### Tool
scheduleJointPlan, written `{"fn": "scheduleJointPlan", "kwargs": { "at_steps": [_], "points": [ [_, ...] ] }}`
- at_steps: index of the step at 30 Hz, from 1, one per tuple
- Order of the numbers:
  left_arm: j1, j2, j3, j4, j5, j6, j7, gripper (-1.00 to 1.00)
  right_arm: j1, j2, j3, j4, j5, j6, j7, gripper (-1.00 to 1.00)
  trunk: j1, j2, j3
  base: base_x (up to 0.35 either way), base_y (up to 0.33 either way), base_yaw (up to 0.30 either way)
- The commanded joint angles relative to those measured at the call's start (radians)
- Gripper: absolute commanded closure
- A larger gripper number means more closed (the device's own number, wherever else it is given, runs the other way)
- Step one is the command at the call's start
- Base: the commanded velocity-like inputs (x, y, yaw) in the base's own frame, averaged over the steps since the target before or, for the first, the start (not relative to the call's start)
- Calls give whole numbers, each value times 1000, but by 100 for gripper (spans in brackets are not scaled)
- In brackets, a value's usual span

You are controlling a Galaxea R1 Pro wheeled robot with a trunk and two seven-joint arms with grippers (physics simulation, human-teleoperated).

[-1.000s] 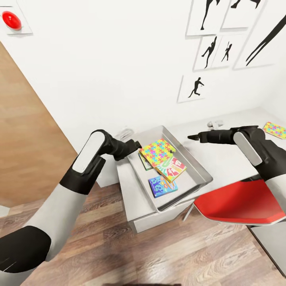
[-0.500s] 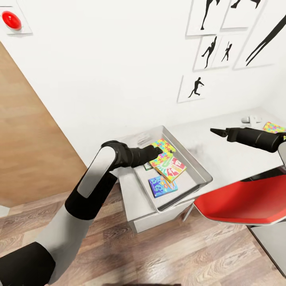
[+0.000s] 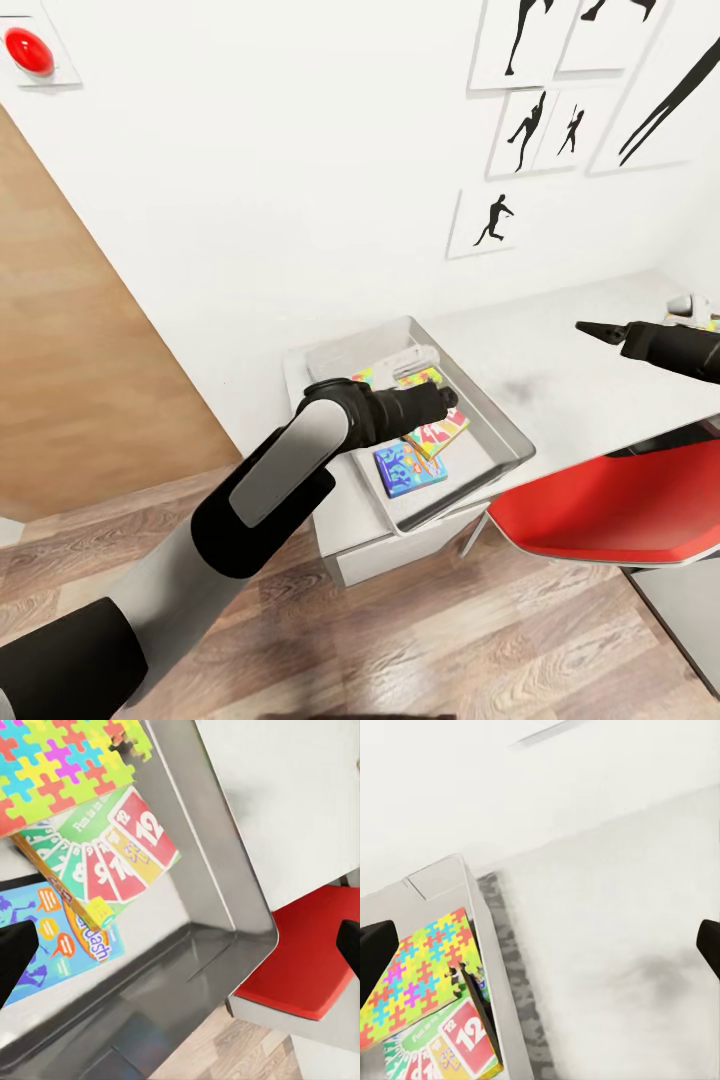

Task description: Put all the toys in the child's room - the three board games (two on the bed and one on the table), the two jigsaw puzzles on the table, and the tennis ball on the table - inside the toy box on the table in the child's room.

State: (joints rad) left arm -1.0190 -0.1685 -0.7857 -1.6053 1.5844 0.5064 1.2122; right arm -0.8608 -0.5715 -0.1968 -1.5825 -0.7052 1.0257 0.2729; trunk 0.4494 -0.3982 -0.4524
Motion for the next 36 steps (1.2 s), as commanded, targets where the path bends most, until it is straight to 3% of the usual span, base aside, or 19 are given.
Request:
{"fn": "scheduleJointPlan", "kwargs": {
  "at_steps": [1,10,21,36],
  "points": [
    [-8,-1,-11,-1,5,-2,7,-100,1,2,-20,-2,10,13,5,-100,1,-2,-2,0,0,0],
    [-24,-1,-42,-3,23,-31,15,-100,8,-2,-72,-20,3,22,-5,-100,1,-2,-2,0,0,0],
    [-31,-2,-61,-4,27,-40,31,-100,13,-9,-88,-28,-1,22,-7,-100,1,-2,-2,0,-29,44],
    [-30,-2,-66,-4,20,-44,34,-100,48,1,-91,-30,-1,22,-7,-100,1,-2,-2,0,-251,126]
  ]
}}
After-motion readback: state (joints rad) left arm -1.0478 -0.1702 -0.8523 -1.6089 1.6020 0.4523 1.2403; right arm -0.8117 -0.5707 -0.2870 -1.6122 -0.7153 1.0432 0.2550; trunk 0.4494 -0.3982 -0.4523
